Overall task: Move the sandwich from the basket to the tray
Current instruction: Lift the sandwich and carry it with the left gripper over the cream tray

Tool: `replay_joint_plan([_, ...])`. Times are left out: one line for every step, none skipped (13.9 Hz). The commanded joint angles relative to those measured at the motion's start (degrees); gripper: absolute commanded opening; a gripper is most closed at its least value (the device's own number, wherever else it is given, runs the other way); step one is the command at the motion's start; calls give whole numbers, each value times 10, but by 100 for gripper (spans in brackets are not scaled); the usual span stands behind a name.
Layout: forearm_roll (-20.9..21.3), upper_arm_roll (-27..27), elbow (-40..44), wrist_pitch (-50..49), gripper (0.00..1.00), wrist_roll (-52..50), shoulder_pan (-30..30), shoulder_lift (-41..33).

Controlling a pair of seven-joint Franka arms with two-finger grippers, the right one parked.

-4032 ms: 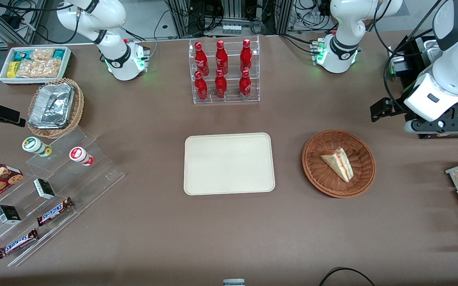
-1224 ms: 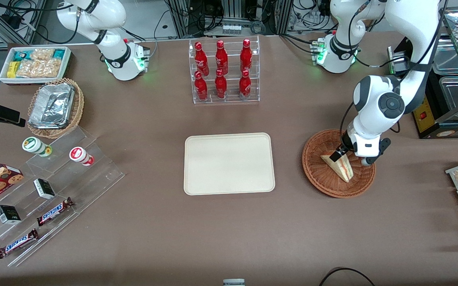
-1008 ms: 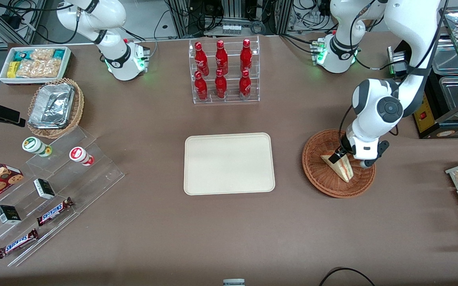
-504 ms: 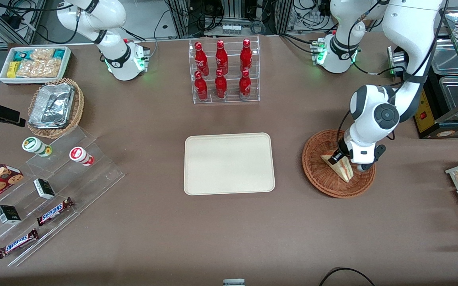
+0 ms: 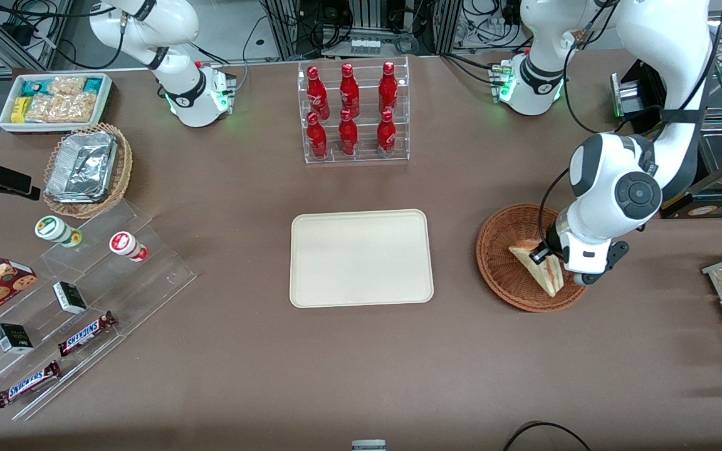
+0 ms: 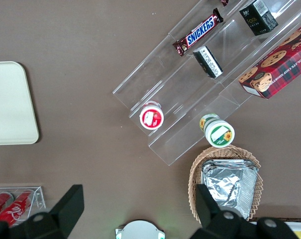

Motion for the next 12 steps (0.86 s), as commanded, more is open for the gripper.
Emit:
replay_joint_plan([7,2,29,-11,0,15,-45,10])
replay_joint_plan([7,1,44,-13,0,20,-63,24])
replay_joint_plan([7,2,61,-26,0,17,-85,42])
replay_joint_plan([6,1,82,-39,0,15,-108,61])
replay_joint_plan([7,1,100,-40,0,18,-129,78])
replay_joint_plan([7,1,117,-40,0,16,-150,93])
replay_joint_plan([6,2,129,-39,0,14,-166,106])
replay_joint_plan([6,2,146,-37,0,9,-189,122])
replay_joint_plan([3,2,170,-37,0,-9,-211,142])
replay_joint_plan([6,2,192,-38,0,-31,-225,159])
replay_joint_plan([7,2,211,-39,0,-48,-242,174])
replay_joint_plan([8,2,224,-39,0,-53,-262,185])
